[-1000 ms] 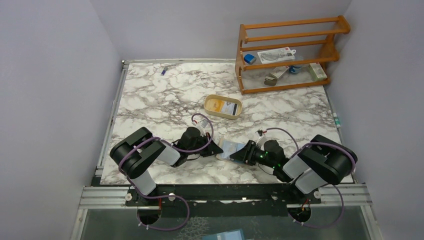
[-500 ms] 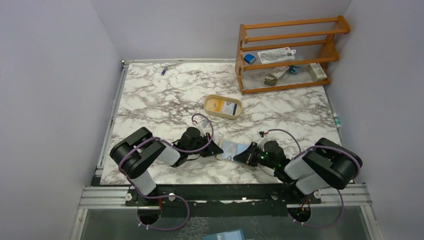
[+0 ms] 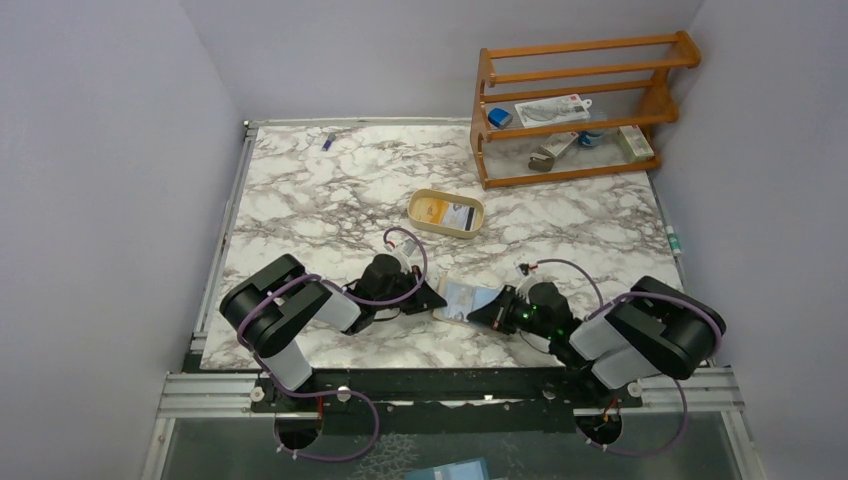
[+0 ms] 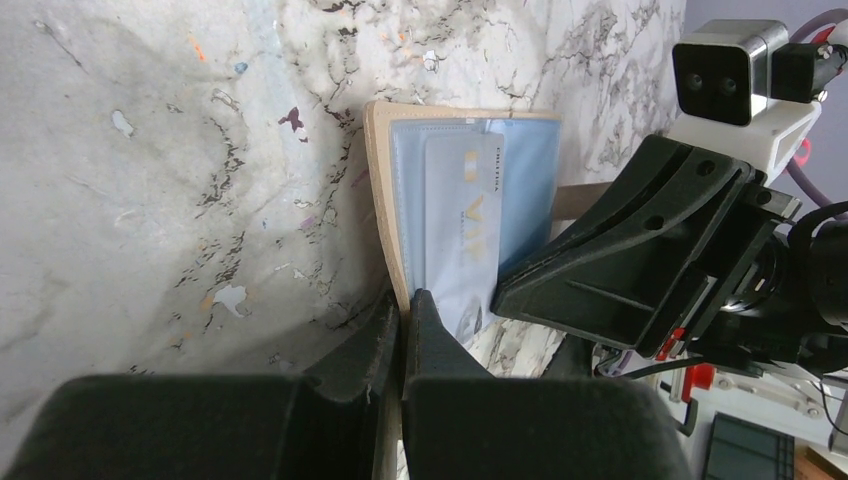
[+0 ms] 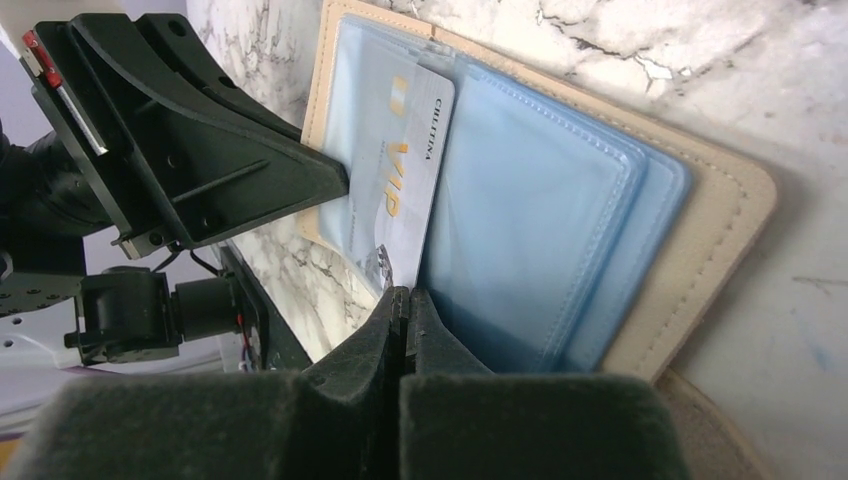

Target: Take the credit cards out of the card holder

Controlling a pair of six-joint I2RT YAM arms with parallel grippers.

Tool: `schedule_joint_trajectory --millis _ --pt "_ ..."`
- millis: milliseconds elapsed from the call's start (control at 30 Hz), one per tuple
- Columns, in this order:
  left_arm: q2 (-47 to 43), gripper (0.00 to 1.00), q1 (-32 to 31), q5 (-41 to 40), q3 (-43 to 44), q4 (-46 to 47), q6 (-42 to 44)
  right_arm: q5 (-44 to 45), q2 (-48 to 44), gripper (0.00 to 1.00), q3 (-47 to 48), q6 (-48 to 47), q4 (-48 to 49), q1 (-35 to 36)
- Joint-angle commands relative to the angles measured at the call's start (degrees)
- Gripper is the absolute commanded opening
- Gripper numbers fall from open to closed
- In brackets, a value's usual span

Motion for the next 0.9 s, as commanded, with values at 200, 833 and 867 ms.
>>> schedule_joint_trajectory --millis 200,833,867 --pt "2.27 0.00 -0.59 1.32 -1.24 -6.37 2.38 4.52 -10.87 0.01 -5.12 -0.74 -12.50 -0.61" --pt "2.67 0.00 -0.51 1.58 -0.80 -6.41 2.47 5.62 -15.55 0.44 -4.98 -2.01 -20.52 -1.18" --pt "2.55 0.00 -0.55 1.54 -0.80 -6.35 2.36 5.42 -14.11 0.47 -5.18 -1.51 -18.74 -1.15"
